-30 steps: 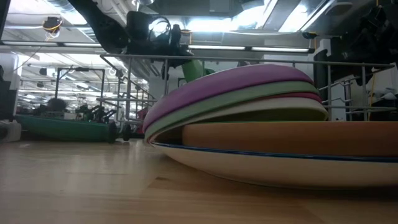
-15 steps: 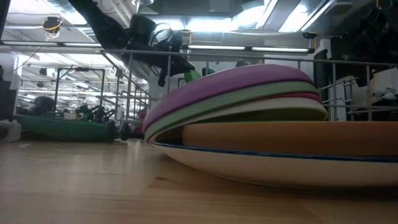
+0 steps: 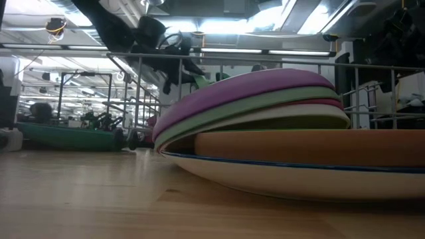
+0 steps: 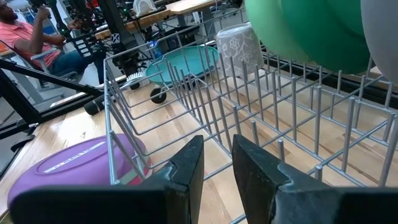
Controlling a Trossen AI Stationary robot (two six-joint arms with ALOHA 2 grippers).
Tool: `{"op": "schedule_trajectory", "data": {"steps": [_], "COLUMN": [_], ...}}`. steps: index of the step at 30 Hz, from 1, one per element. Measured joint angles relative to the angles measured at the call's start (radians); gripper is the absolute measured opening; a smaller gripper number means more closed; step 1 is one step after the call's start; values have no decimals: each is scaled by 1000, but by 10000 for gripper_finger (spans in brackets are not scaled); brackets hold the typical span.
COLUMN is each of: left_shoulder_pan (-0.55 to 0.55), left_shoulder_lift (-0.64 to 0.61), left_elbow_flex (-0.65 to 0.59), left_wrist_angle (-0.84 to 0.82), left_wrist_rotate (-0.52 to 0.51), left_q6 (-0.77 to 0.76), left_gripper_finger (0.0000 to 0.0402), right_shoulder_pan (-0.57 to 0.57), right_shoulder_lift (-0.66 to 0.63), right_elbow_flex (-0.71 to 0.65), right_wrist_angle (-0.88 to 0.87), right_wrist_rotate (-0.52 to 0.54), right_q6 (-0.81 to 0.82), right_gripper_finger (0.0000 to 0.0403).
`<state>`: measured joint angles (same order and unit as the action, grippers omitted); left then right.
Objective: Sort dishes
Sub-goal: Put the light green plate in the dish rack, then put the dark green plate in the dish rack
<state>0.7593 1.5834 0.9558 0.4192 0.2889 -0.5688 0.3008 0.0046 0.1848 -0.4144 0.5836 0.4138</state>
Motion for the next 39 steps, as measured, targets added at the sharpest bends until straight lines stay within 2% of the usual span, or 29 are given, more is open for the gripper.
{"op": "schedule_trajectory", "data": {"steps": [5,13,17,21,25,32,39], "left_shoulder_pan": [23,49,47,25,-24,-187,-368], "left_shoulder_lift": [-58,-186,-284,-401,-506,-618,-619], "left_elbow_flex": [0,0,0,0,0,0,0], "left_wrist_angle": [-97,-295,-427,-634,-872,-1286,-1552], "left_wrist_rotate": [39,45,64,66,62,36,-140], "left_q6": [2,68,164,282,309,187,75], "left_gripper_finger": [116,116,116,116,116,116,116], "right_shoulder_pan": [0,0,0,0,0,0,0], "right_shoulder_lift": [0,0,0,0,0,0,0], "right_elbow_flex": [1,2,2,2,2,2,2], "right_wrist_angle": [-5,-6,-6,-7,-7,-7,-7], "right_wrist_rotate": [0,0,0,0,0,0,0], "right_q6": [0,0,0,0,0,0,8], "right_gripper_finger": [88,88,88,88,88,88,88]}}
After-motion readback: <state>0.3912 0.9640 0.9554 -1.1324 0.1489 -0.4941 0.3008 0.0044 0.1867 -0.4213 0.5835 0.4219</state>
